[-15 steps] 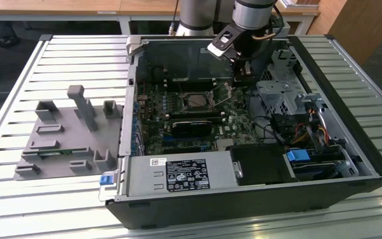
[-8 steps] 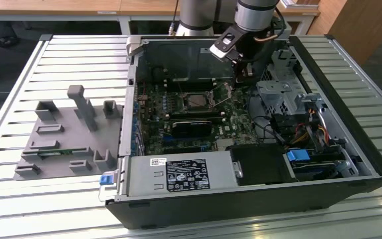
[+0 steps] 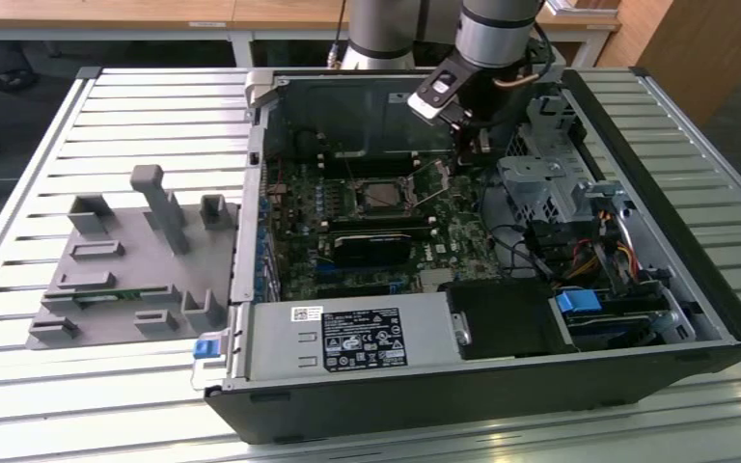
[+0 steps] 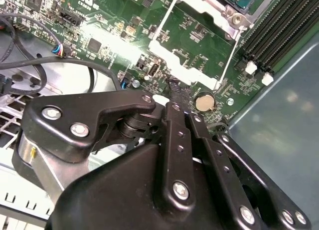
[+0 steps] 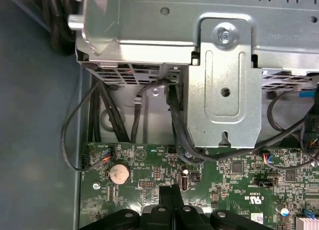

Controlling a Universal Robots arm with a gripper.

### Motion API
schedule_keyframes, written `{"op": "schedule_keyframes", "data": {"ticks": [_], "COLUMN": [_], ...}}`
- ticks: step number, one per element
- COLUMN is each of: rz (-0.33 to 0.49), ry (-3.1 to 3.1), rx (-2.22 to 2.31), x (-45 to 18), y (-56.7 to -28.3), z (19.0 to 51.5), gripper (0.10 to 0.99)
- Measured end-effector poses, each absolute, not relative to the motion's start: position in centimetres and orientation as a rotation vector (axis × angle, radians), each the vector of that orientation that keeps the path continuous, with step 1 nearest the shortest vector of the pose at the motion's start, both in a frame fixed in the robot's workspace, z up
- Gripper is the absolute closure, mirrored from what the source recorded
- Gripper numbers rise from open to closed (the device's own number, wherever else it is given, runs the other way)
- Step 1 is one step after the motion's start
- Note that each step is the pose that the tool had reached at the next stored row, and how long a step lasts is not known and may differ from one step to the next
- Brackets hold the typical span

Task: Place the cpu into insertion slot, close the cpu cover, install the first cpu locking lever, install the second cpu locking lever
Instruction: 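Close the cpu cover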

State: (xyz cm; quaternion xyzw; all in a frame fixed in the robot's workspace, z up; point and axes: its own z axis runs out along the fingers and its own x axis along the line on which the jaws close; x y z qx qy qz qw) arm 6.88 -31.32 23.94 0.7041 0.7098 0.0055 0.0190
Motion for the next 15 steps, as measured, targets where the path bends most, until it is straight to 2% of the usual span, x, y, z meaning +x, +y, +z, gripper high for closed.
{"op": "schedule_keyframes", "data": {"ticks": [15], "rz": [0.017], "ry": [2.203], "rx": [2.186], "x": [6.18], "y": [-31.41], "z": [23.85], "gripper": [0.98]}}
